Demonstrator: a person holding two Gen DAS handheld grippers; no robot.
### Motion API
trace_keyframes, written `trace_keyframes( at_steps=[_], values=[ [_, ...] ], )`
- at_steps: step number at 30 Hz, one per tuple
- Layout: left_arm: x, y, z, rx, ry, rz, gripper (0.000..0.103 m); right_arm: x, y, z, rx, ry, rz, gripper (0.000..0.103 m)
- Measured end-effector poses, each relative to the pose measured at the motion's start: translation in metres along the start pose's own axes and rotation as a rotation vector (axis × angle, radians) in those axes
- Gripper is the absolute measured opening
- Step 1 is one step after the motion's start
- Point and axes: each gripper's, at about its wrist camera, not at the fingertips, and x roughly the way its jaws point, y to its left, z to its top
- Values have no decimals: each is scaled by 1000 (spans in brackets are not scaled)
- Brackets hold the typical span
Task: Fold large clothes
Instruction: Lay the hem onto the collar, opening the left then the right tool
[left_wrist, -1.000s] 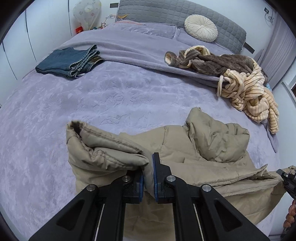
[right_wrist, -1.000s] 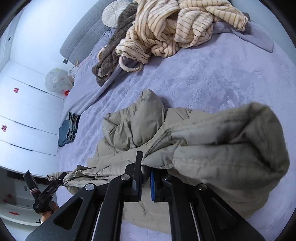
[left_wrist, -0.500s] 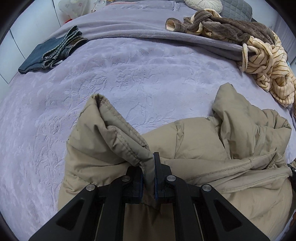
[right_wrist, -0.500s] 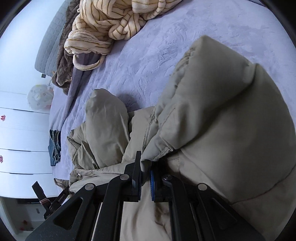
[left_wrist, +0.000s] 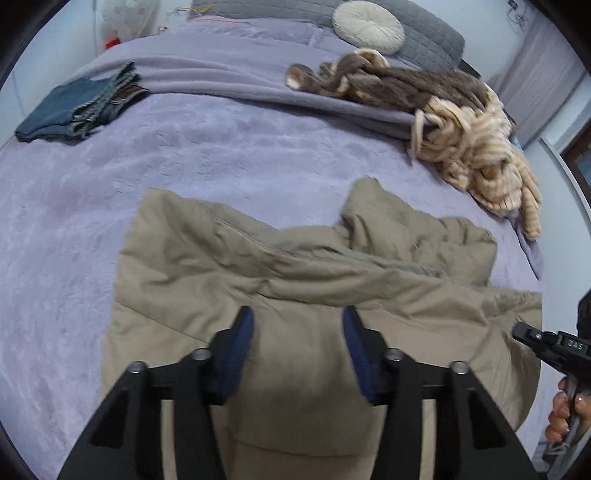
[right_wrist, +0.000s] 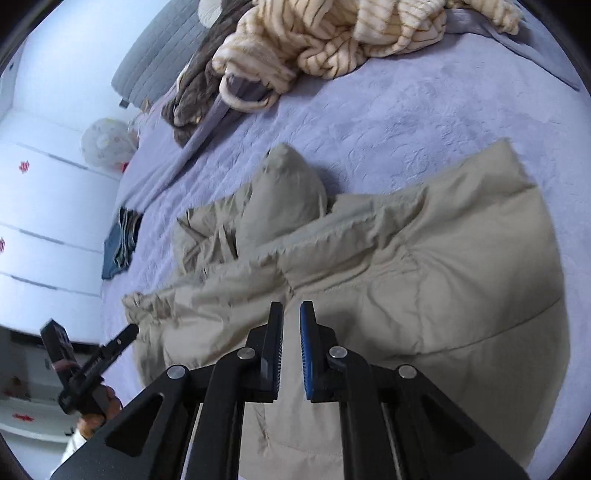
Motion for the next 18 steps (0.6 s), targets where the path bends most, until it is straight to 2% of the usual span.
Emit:
trace_keyframes(
  at_steps=[3, 6, 8, 12, 15, 18],
  values=[
    [31, -27, -12, 73, 38, 24, 37, 35, 15, -11, -100, 38, -78, 10],
    [54, -37, -12, 91, 3, 93, 37, 55, 17, -6, -151, -6, -151, 5],
    [68, -33, -2, 63, 1, 111, 37, 65, 11, 5, -146, -15, -165, 0],
    [88, -28, 20, 71, 11, 127, 37, 83, 1, 28, -145, -3, -165, 0],
    [80, -17, 30, 79, -3, 141, 37, 74, -2, 36, -151, 13, -154, 0],
    [64, 11, 36, 69, -43, 195, 37, 46, -9, 38, -195, -22, -244, 0]
  ],
)
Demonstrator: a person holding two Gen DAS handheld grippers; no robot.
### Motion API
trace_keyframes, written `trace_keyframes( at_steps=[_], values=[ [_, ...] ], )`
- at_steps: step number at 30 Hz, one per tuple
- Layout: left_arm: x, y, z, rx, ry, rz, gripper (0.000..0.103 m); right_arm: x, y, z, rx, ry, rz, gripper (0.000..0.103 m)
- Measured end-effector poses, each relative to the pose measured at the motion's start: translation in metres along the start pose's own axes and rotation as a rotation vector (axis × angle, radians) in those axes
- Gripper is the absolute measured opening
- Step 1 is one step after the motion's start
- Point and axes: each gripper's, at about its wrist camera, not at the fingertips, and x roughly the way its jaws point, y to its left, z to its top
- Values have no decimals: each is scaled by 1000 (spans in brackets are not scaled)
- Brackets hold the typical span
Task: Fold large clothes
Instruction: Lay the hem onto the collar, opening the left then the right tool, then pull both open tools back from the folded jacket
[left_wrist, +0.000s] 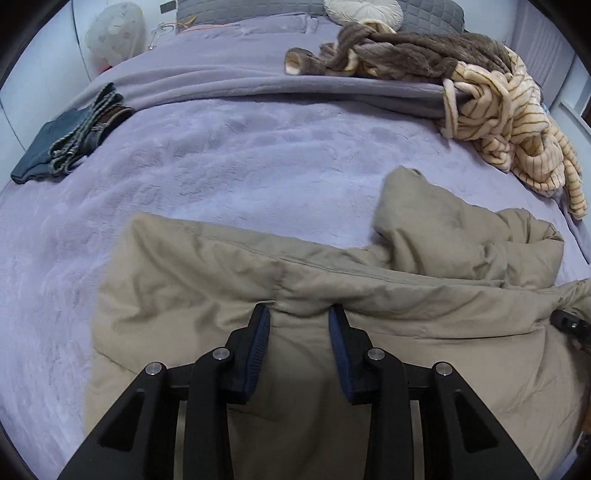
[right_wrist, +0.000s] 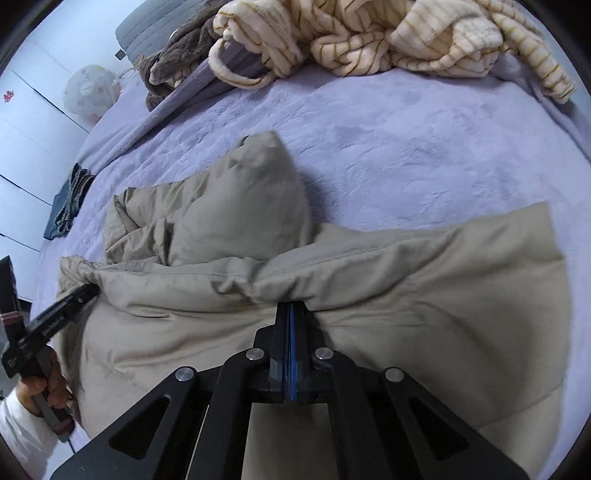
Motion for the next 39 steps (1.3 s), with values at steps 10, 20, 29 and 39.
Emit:
trace_keyframes(
  at_steps=[10, 20, 29, 39],
  values=[
    [49, 30, 5, -16, 23, 128, 38, 15, -85, -3, 152, -26, -115, 0],
    [28, 42, 16, -78, 54, 133, 46, -6, -91, 3, 244, -13, -106, 8],
    [-36, 49, -22, -28, 11, 198, 97, -62, -77, -36, 246, -54, -32, 47],
    [-68, 44, -73, -89, 107, 151, 97, -93, -59, -97, 284, -25, 49, 70]
  ],
)
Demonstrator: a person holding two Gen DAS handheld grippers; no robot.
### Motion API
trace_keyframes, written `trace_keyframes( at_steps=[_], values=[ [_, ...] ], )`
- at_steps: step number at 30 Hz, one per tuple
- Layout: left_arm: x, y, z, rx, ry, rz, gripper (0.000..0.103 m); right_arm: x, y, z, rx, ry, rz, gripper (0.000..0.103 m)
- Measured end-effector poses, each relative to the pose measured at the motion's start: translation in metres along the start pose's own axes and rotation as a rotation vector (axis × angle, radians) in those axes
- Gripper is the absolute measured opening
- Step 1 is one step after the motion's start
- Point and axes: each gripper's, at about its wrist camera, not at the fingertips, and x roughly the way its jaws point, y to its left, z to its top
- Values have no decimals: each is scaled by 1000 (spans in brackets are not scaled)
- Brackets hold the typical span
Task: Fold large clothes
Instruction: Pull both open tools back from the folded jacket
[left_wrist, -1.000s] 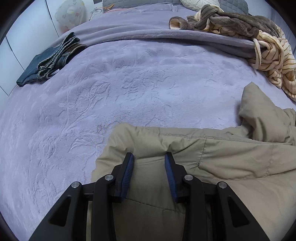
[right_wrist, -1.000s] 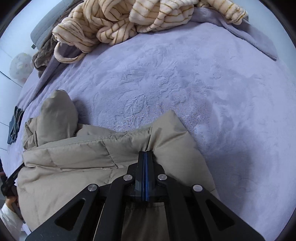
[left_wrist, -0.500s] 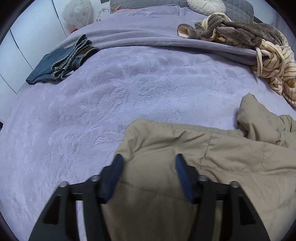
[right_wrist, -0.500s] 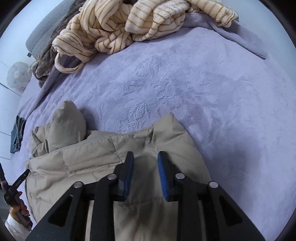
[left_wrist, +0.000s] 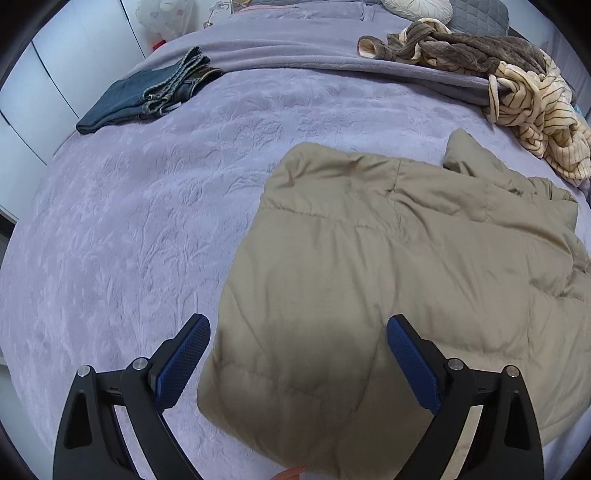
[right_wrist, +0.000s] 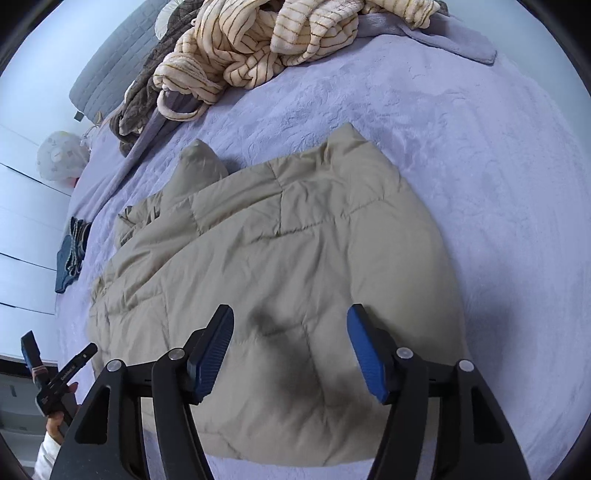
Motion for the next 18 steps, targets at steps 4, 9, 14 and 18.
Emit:
trace_keyframes(
  at_steps=[4, 9, 14, 18],
  values=[
    [-14, -1, -20, -11, 14, -27, 97, -12, -1, -24, 26, 9, 32, 79],
    [-32, 0, -42, -4, 25, -65, 103, -26, 1, -52, 32, 13, 50, 82],
    [-43, 2, -59, -5, 36, -82, 103, -36, 0, -74, 44, 19, 69, 90],
    [-48, 5, -73, -11, 52, -97, 103, -41, -5, -91, 75, 18, 91, 91]
  ],
)
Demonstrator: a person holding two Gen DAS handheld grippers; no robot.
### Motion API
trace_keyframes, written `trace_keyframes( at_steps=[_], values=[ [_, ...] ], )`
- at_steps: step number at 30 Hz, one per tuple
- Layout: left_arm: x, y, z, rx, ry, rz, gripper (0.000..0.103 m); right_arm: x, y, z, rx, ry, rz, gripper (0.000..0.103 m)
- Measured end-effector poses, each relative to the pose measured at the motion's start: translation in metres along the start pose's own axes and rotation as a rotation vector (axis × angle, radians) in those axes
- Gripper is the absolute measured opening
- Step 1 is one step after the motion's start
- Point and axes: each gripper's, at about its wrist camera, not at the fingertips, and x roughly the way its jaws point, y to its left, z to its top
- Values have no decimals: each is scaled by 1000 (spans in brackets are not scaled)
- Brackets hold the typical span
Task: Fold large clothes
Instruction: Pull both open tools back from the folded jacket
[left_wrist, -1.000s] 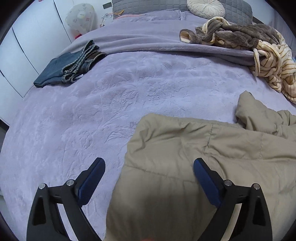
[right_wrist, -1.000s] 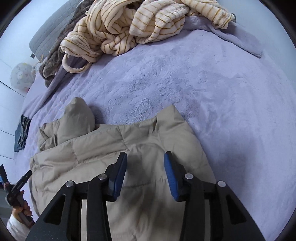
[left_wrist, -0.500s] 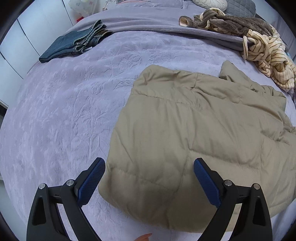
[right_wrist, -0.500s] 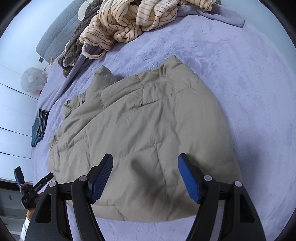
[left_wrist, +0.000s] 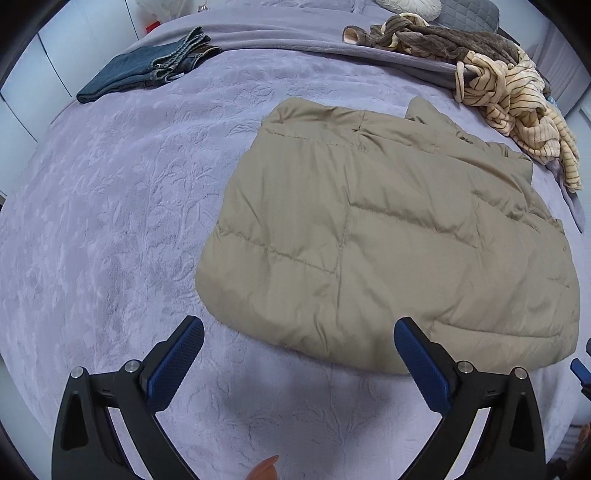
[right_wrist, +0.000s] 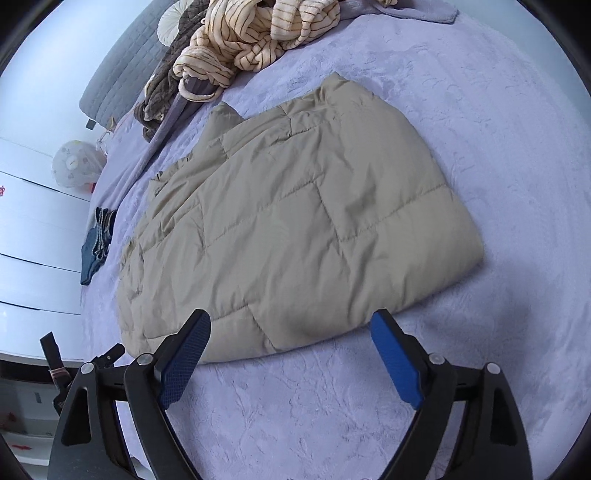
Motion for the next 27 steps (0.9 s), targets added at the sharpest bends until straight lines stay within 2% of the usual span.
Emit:
trace_keyframes(
  at_steps=[3, 6, 14, 18, 22, 27],
  values=[
    [-3, 1, -9, 3, 12, -3, 103, -3, -5, -12, 31, -5, 19, 92],
    [-2, 2, -18, 4, 29, -11, 103, -5, -8, -22, 53, -7, 30, 103],
    [7, 12, -41, -58, 106, -73, 103, 9, -19, -43, 157, 21, 89, 103],
    [16, 13, -47, -63, 142, -66, 103, 18, -25, -49, 212, 61, 116, 103],
    [20, 15, -46, -91, 140, -43, 103, 29, -34, -49, 274, 105, 128, 103],
    [29, 14, -41, -80, 158, -73, 103, 38, -45, -43, 332, 128, 148, 103]
  ],
)
